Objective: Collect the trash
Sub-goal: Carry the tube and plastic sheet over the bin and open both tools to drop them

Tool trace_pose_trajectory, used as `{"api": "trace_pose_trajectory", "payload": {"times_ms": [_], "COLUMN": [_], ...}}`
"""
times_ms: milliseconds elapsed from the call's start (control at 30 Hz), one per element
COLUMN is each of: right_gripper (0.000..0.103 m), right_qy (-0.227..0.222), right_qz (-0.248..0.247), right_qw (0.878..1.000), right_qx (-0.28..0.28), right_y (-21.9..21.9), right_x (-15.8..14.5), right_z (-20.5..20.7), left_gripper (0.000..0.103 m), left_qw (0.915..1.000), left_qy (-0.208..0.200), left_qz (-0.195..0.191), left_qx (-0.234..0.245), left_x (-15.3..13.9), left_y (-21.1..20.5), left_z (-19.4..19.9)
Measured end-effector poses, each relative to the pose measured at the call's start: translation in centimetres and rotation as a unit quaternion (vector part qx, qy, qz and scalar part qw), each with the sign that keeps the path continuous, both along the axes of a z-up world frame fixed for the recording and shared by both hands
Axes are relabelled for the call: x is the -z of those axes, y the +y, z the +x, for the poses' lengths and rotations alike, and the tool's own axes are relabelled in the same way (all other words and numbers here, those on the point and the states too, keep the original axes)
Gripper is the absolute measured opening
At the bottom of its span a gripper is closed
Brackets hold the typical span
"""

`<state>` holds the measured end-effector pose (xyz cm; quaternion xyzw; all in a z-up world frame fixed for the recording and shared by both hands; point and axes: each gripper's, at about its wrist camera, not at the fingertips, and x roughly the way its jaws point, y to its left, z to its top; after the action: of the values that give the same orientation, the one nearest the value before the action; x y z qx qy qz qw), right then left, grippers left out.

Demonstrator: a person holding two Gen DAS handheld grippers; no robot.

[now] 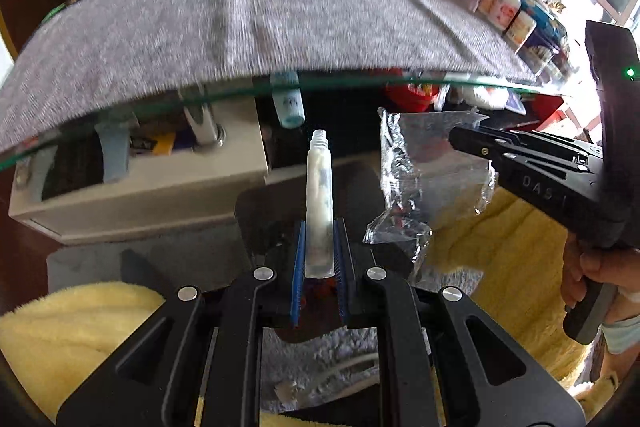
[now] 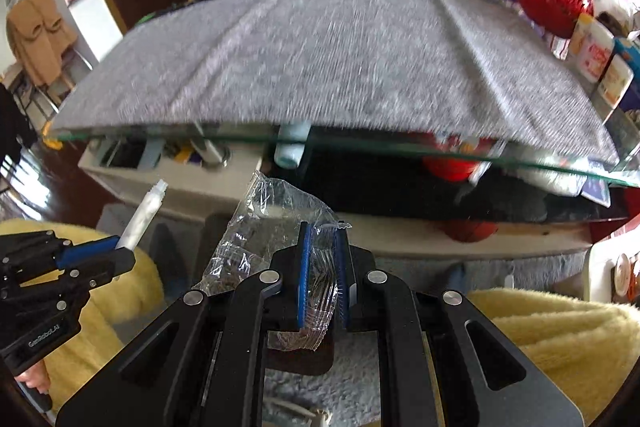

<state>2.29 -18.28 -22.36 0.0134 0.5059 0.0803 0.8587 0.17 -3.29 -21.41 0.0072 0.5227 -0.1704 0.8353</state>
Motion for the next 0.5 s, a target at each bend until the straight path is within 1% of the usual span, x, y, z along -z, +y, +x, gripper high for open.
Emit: {"api": "trace_pose_trajectory", "payload": {"times_ms": [267,400,500], "right_gripper": [0.013,0.013,0.013], "right_qy": [0.049,0.066,0.075], "right_qz": [-0.016,-0.006,0.005], "right_qw": [0.999,0.998,0.997], "right_qx": [-0.008,-0.01,-0.007], "right_y": [1.1,1.8,2.1], "right_x": [4.6,6.2,6.8], "right_z": [0.5,0.7,1.0], "left_gripper": [0.012,0.012,0.012], "left_qw": [0.9987,0.9972,0.9957], "left_qy": [0.051,0.075,0.092], "left_qz": [-0.004,-0.005,-0.01], "left_qx": [0.0,0.005,0.008], "left_x": [4.4,6.2,7.4], "left_y": [-0.4,-0.8,-1.0], "left_z": [0.7,1.1,1.5]}}
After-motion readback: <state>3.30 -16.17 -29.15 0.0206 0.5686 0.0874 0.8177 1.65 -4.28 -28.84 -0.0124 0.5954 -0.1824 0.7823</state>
